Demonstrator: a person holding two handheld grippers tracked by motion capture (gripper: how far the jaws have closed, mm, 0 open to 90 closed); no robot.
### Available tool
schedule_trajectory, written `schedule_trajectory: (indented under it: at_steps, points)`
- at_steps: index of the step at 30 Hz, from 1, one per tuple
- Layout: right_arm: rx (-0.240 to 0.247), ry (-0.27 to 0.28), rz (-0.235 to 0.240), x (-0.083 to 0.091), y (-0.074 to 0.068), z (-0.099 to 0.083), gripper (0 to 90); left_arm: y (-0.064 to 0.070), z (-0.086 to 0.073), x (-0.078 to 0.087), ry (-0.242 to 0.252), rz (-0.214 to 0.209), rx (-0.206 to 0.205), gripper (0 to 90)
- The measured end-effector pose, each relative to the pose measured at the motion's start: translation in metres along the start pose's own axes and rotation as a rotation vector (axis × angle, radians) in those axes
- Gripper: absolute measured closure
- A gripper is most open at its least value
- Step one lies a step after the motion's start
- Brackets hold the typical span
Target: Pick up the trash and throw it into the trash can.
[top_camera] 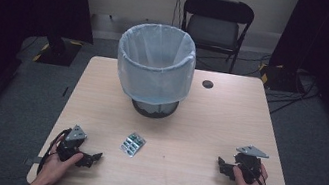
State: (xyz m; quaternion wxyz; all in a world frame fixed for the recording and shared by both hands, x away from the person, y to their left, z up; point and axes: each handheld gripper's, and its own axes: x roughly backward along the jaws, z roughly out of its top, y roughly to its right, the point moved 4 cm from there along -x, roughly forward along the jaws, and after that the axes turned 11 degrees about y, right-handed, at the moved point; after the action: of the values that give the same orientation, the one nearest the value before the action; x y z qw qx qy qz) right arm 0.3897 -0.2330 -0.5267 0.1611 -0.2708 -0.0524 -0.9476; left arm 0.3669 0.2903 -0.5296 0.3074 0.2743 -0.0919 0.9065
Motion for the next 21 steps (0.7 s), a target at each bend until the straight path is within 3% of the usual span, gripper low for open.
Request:
schedule_trajectory:
  at_steps: [5, 7, 9, 11, 17, 21]
  points:
    - [0.001, 0.000, 0.001, 0.000, 0.000, 0.000, 10.3, -0.001, 0.000, 0.001, 0.004, 0.000, 0.001, 1.1]
    - [0.000, 0.000, 0.000, 0.000, 0.000, 0.000, 10.3, -0.003, 0.001, 0.003, 0.002, 0.016, 0.012, 6.2]
    - [0.000, 0.000, 0.000, 0.000, 0.000, 0.000, 10.3, -0.005, 0.003, 0.006, 0.021, 0.014, 0.037, 18.1]
    - [0.000, 0.000, 0.000, 0.000, 0.000, 0.000, 10.3, -0.004, 0.006, 0.007, 0.032, 0.002, 0.057, 16.7]
    - [0.000, 0.000, 0.000, 0.000, 0.000, 0.000, 10.3, 0.012, 0.028, 0.009, 0.059, 0.009, -0.009, 16.8]
    - [0.000, 0.000, 0.000, 0.000, 0.000, 0.000, 10.3, 0.021, 0.047, 0.005, 0.069, -0.020, -0.026, 17.8]
